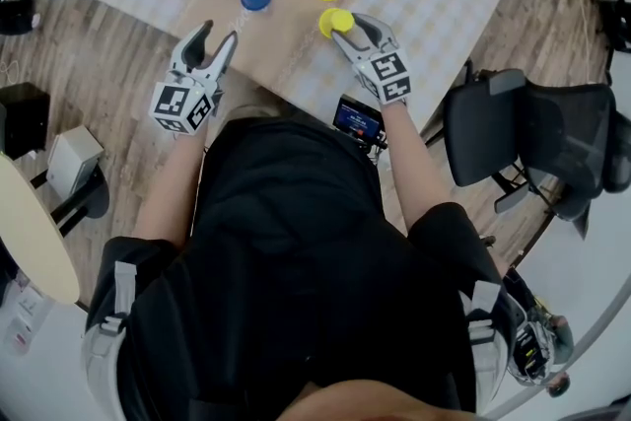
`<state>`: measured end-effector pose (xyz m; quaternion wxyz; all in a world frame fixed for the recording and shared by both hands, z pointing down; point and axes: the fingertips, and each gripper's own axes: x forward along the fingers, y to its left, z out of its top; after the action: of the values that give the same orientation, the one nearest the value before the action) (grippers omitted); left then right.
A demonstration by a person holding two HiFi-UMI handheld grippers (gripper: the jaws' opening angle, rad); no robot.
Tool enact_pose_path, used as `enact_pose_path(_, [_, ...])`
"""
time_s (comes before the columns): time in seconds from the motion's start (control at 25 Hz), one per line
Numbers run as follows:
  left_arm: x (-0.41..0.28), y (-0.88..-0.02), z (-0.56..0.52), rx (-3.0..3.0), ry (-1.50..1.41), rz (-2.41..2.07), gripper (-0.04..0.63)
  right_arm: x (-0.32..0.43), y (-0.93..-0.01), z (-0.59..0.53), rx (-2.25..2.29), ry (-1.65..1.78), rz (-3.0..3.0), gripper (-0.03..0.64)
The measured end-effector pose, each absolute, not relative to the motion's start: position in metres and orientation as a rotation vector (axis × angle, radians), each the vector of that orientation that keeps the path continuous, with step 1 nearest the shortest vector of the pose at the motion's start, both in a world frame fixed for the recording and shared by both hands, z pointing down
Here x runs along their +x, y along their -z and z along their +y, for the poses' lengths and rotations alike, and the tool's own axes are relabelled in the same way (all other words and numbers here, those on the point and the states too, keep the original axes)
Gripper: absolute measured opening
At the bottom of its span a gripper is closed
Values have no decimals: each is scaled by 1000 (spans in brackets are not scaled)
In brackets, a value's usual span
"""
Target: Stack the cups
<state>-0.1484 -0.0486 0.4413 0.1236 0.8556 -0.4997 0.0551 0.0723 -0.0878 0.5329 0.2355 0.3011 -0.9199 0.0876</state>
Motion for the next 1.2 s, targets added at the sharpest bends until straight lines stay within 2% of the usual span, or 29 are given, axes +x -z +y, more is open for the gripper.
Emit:
enact_pose_path(0.24, [-156, -442, -42, 2488, -135, -1473, 204, 17, -519, -75, 677, -192, -2599, 221])
enact_pose_path(0.52, [-164, -446, -25, 2464, -125, -1495, 204, -23, -543, -62, 533, -204, -2571, 221])
enact_pose_path(1.2, [-163, -463, -16, 2435, -161, -1474, 204, -32, -571, -55, 451, -197, -2521, 225])
